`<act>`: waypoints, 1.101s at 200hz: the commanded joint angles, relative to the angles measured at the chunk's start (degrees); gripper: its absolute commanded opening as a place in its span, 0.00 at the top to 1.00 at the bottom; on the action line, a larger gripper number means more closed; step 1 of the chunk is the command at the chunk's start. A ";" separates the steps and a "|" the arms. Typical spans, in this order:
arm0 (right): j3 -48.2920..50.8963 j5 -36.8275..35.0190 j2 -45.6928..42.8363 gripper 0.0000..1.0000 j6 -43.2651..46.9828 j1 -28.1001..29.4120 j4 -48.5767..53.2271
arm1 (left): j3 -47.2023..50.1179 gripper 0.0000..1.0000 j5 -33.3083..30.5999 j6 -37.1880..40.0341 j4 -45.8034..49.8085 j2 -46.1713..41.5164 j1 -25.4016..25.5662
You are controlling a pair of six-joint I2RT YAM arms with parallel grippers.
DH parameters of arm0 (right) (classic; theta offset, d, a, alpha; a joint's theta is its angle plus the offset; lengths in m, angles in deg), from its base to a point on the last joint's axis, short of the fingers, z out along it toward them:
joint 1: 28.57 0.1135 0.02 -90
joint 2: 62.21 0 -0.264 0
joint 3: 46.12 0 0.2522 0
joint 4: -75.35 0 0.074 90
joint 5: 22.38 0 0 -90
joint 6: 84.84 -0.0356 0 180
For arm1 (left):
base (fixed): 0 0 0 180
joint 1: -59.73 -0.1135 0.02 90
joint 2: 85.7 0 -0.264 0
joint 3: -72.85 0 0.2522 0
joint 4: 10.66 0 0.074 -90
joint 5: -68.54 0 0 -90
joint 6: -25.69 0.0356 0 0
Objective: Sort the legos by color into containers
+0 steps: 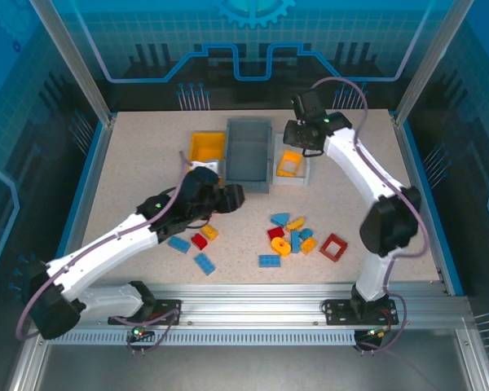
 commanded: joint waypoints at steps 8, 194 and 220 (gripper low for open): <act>12.78 4.17 -11.70 0.51 3.99 5.66 -8.55 | 4.97 0.37 -4.24 -8.32 15.33 -5.58 -4.15; 51.00 13.24 -37.03 0.32 7.42 35.73 -26.83 | 26.75 0.21 6.62 -38.52 10.27 -3.19 -21.24; 52.10 13.25 -37.53 0.32 7.12 35.73 -26.43 | 27.63 0.22 6.49 -39.87 7.11 -1.17 -21.44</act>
